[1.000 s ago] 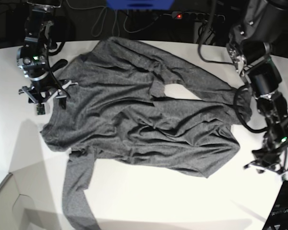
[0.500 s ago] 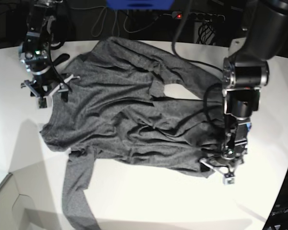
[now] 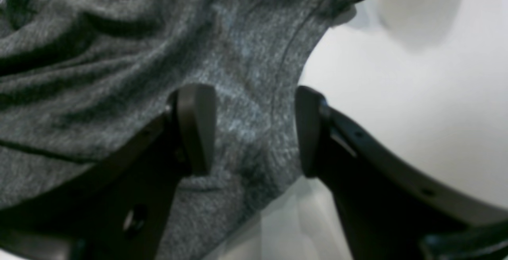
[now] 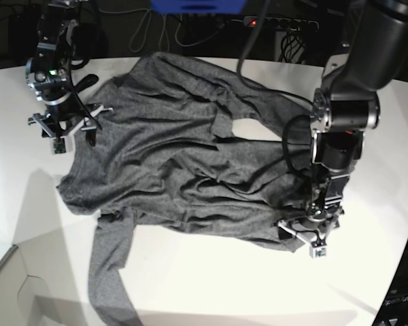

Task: Layout the t-shirt on the table in an organized manner, then fold the t-shirt properly
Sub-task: 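Grasp the shirt hem corner with the left gripper and pull it outward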

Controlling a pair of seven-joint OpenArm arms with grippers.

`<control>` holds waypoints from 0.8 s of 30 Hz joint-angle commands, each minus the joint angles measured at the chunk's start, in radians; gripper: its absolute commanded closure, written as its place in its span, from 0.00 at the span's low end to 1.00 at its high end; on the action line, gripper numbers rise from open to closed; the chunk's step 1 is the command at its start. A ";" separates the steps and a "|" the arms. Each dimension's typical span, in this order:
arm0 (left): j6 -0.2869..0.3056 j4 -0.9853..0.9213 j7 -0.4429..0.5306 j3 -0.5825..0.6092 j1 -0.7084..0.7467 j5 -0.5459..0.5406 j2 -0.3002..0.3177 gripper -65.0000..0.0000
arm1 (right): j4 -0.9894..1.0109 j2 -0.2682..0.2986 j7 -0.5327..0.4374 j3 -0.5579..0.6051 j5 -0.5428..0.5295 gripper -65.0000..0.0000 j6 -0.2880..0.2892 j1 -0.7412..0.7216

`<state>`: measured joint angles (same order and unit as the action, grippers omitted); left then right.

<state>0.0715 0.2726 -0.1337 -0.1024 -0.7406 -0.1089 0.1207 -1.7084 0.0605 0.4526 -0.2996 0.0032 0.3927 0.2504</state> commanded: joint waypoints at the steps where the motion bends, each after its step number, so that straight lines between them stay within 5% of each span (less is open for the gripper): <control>1: -0.003 0.012 0.019 0.000 -0.027 -0.002 0.004 0.40 | -0.020 0.006 -0.022 -0.003 -0.007 0.50 -0.001 -0.006; 5: -0.002 0.021 0.021 -0.006 -0.018 -0.010 0.023 0.95 | -0.020 0.009 -0.022 -0.006 -0.007 0.50 -0.001 -0.004; 6: -0.002 0.023 0.021 -0.007 -0.018 -0.012 0.024 1.00 | -0.020 0.009 -0.022 -0.006 -0.007 0.50 -0.001 -0.004; 14: -0.003 0.103 0.012 -0.046 -0.018 -0.059 0.090 1.00 | -0.015 0.011 -0.022 -0.003 -0.006 0.50 -0.001 -0.004; 24: -0.006 0.413 -0.140 -0.122 0.011 -0.139 0.218 1.00 | -0.014 0.006 -0.022 0.000 -0.006 0.50 -0.001 -0.010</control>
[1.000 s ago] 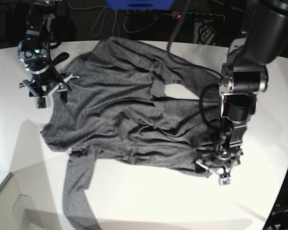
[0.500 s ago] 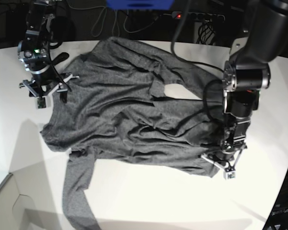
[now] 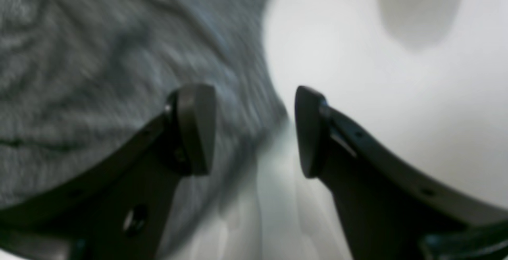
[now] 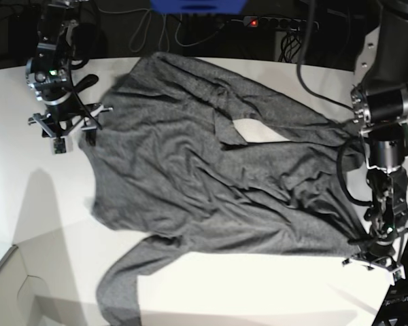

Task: Layout the t-shirt on the table in an organized manner, then fold the t-shirt properly
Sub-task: 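Grasp the shirt hem corner with the left gripper and pull it outward, then grasp the sleeve with the right gripper and drag it along the shirt side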

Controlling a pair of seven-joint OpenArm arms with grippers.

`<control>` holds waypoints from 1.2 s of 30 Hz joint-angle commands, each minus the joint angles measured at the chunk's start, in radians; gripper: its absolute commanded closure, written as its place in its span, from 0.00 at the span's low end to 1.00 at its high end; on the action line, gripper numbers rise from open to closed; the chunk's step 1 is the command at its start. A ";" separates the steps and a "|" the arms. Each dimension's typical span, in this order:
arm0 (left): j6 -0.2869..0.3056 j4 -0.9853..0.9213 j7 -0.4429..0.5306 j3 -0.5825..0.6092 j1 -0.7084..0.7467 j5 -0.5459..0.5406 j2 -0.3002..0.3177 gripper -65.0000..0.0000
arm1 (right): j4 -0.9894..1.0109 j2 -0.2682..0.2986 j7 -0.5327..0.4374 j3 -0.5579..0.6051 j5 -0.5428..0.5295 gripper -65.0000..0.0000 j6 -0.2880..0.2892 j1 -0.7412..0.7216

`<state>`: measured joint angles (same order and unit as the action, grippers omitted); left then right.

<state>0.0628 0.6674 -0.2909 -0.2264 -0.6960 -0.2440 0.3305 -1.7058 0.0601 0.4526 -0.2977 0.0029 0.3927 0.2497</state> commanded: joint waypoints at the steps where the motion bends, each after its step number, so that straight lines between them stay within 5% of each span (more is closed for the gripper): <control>1: 0.004 0.019 0.017 0.002 -0.035 -0.002 0.012 1.00 | -0.017 0.007 -0.022 -0.002 -0.005 0.50 -0.001 -0.010; 13: 0.004 0.012 0.020 0.003 -0.057 0.005 0.017 0.98 | -0.023 0.007 -0.022 -0.002 -0.005 0.50 -0.001 -0.005; 16: -0.004 0.012 0.020 0.003 -0.057 0.005 0.017 0.80 | -0.023 0.010 -0.022 -0.005 -0.005 0.50 -0.001 -0.005; 21: 0.002 0.015 0.020 0.002 -0.050 -0.004 0.020 0.35 | -0.023 0.010 -0.022 -0.005 -0.005 0.50 -0.001 -0.003; 24: 0.004 0.024 0.011 0.002 -0.032 -0.005 0.020 0.22 | -0.023 0.011 -0.022 -0.002 -0.005 0.50 -0.001 -0.003; 32: 0.006 0.188 0.000 -0.084 0.170 -0.005 0.017 0.29 | -0.013 0.013 -0.022 -0.007 -0.005 0.47 -0.001 -0.057; 36: 0.007 0.384 -0.146 -0.210 0.316 -0.007 -0.003 0.33 | 0.040 0.034 -0.022 -0.004 -0.004 0.39 -0.001 -0.129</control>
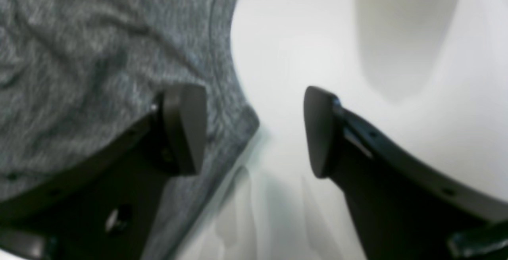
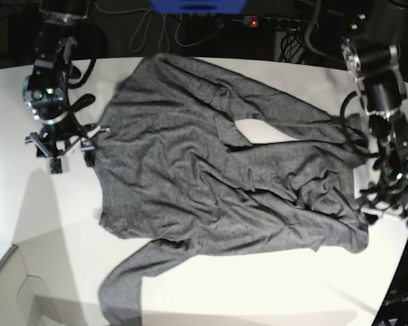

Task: Layout the t-shirt on the table in an organized manner, then fold the t-shirt properly
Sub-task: 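Grasp the sleeve with the right gripper and drag it along the shirt side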

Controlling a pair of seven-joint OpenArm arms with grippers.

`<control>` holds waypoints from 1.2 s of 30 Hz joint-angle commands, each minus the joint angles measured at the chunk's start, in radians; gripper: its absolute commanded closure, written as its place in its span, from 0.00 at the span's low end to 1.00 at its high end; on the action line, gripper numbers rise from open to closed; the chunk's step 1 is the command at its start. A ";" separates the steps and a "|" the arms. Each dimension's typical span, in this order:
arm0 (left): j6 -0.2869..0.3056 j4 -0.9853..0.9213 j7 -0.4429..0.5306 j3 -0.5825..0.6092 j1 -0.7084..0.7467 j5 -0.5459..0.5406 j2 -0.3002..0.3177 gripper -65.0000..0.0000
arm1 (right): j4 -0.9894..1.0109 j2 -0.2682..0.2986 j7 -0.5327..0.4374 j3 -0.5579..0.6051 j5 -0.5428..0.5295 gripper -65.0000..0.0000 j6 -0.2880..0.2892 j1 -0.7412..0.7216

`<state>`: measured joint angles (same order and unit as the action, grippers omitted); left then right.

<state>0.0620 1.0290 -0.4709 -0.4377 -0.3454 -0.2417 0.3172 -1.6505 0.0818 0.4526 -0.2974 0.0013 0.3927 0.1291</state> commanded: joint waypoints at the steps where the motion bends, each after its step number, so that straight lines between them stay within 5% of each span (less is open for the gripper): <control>1: 0.008 0.069 0.001 -0.019 -0.005 -0.009 -0.003 0.33 | -0.001 0.019 -0.022 -0.003 -0.004 0.38 -0.001 -0.027; 5: 0.008 0.230 -0.087 -0.072 0.108 -0.009 -0.051 0.33 | 0.105 0.028 -0.022 -0.003 -0.004 0.38 -0.001 -0.156; 12: 0.008 0.314 -0.096 -0.071 0.227 0.000 -0.142 0.33 | 0.488 0.074 -0.025 -0.001 -0.004 0.38 -0.001 -0.461; 17: 0.008 0.305 -0.096 -0.071 0.239 0.003 -0.152 0.33 | 0.775 0.094 -0.042 -0.001 -0.004 0.38 0.067 -0.662; 30: 0.008 0.304 -0.096 -0.069 0.239 0.003 -0.142 0.33 | 0.955 0.046 -0.196 0.062 -0.004 0.39 0.067 -0.708; 33: 0.008 0.304 -0.096 -0.069 0.239 0.003 -0.142 0.33 | 1.024 0.046 -0.232 0.097 -0.004 0.51 0.067 -0.711; 36: 0.008 0.304 -0.096 -0.069 0.239 0.005 -0.142 0.33 | 1.047 0.048 -0.265 0.111 -0.004 0.79 0.067 -0.708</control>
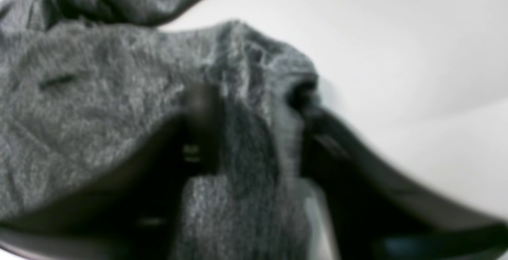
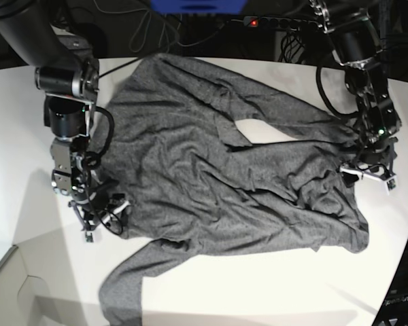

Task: Layout the t-shirt on the table in an organized manner, then fold the t-shirt properly
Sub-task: 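Grasp the sleeve with the right gripper and drag it along the shirt side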

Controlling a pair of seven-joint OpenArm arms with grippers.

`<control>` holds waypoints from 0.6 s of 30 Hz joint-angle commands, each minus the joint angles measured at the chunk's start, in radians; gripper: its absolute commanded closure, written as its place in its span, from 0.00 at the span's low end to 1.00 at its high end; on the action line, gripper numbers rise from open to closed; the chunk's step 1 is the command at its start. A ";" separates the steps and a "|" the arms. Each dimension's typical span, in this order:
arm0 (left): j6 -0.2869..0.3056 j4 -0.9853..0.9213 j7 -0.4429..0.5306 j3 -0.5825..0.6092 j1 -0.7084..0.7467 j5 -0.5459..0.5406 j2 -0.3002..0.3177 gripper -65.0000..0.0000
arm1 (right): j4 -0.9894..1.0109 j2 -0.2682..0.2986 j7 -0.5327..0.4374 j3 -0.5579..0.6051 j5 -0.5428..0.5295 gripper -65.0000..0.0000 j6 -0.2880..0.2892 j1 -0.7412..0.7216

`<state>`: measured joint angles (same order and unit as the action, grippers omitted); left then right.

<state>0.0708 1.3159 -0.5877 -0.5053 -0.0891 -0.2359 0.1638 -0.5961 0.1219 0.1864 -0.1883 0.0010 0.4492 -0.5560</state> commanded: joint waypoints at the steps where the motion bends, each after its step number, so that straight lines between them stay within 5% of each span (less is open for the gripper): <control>1: -0.001 0.017 0.021 -0.002 -0.018 -0.001 0.012 0.33 | -0.008 0.009 0.005 -0.001 -0.002 0.89 0.010 -0.022; 2: -0.001 0.015 0.021 -0.002 -0.018 -0.001 0.013 0.33 | -0.008 0.009 0.005 -0.004 -0.002 0.99 0.010 -0.022; 5: -0.001 0.006 0.021 -0.002 -0.021 -0.001 0.013 0.33 | -0.032 0.040 0.038 -0.007 -0.006 1.00 0.010 0.003; 9: -0.001 -0.052 0.025 -0.003 -0.024 -0.003 0.030 0.33 | -0.318 0.048 0.126 -0.079 -0.008 1.00 0.010 0.158; 14: -0.001 -0.074 0.028 -0.003 -0.042 -0.003 0.033 0.33 | -0.790 -0.009 0.160 -0.112 -0.009 1.00 0.010 0.409; 18: -0.001 -0.062 0.028 -0.003 -0.047 -0.010 0.033 0.33 | -0.947 -0.038 0.161 -0.106 -0.008 1.00 0.010 0.512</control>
<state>0.0719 1.2331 -0.5789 -0.5056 -0.1200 -0.2409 0.1829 -1.5337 0.0685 0.3523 -0.2867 -0.0071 0.4671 -0.0380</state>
